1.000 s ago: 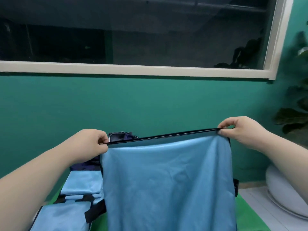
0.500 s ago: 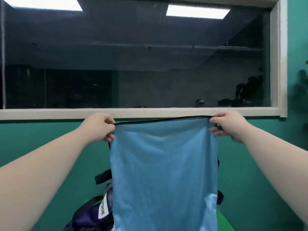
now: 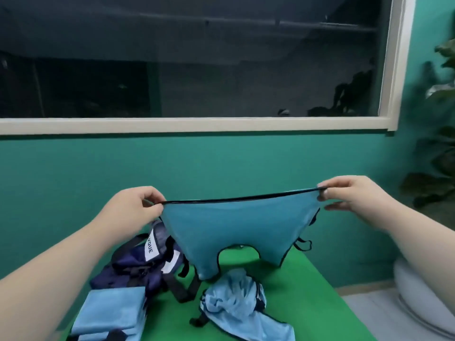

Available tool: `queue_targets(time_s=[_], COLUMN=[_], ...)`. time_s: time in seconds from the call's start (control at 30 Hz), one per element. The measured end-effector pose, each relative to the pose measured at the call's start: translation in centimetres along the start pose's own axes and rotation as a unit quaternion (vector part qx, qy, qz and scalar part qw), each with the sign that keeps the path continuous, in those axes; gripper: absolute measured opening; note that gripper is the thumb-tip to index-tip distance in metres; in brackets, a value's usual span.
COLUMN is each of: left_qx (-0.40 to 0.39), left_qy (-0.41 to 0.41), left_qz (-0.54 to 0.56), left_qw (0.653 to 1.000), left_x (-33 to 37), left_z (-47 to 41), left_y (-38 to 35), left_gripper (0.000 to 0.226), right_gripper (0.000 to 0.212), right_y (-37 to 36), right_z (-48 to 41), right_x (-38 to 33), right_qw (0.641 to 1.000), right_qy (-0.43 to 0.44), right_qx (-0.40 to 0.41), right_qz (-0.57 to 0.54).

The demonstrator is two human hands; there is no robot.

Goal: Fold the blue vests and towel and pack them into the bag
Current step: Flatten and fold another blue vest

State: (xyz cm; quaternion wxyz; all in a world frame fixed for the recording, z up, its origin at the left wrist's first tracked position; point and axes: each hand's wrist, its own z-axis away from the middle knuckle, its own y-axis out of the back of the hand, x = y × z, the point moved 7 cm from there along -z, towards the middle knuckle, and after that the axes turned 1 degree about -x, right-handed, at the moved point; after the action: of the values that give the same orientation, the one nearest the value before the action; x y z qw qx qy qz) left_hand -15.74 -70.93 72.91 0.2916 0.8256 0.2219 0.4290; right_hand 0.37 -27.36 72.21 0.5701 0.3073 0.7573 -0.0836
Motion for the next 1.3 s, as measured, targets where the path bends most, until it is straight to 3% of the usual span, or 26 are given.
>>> queue_targets(time_s=[0.2, 0.37, 0.5, 0.63, 0.77, 1.3], left_qx=[-0.117, -0.169, -0.224, -0.240, -0.234, -0.108], left_qy=[0.033, 0.025, 0.038, 0.035, 0.034, 0.079], left_qz=[-0.013, -0.058, -0.080, -0.094, -0.082, -0.031], left_qw=[0.993, 0.984, 0.971, 0.966, 0.968, 0.991], left_x=[-3.4, -5.0, -6.4, -7.5, -8.5, -15.0], left_z=[9.7, 16.4, 20.1, 21.0, 20.0, 5.5], left_y=[-4.9, -7.6, -9.1, -9.8, -11.2, -21.6], left_gripper=[0.023, 0.014, 0.013, 0.011, 0.011, 0.018], right_gripper=[0.004, 0.004, 0.029, 0.025, 0.006, 0.017], right_y=[0.3, -1.0, -1.6, -1.8, -2.5, -7.3], right_z=[8.6, 14.6, 17.7, 18.2, 17.2, 2.4], right_x=[8.5, 12.8, 14.9, 16.3, 17.9, 28.5], right_qw=[0.984, 0.959, 0.948, 0.955, 0.964, 0.973], right_qy=[-0.103, -0.160, -0.162, -0.151, -0.154, -0.170], right_qx=[-0.098, -0.181, -0.211, -0.204, -0.198, 0.002], right_qz=[0.108, 0.146, 0.178, 0.154, 0.093, 0.157])
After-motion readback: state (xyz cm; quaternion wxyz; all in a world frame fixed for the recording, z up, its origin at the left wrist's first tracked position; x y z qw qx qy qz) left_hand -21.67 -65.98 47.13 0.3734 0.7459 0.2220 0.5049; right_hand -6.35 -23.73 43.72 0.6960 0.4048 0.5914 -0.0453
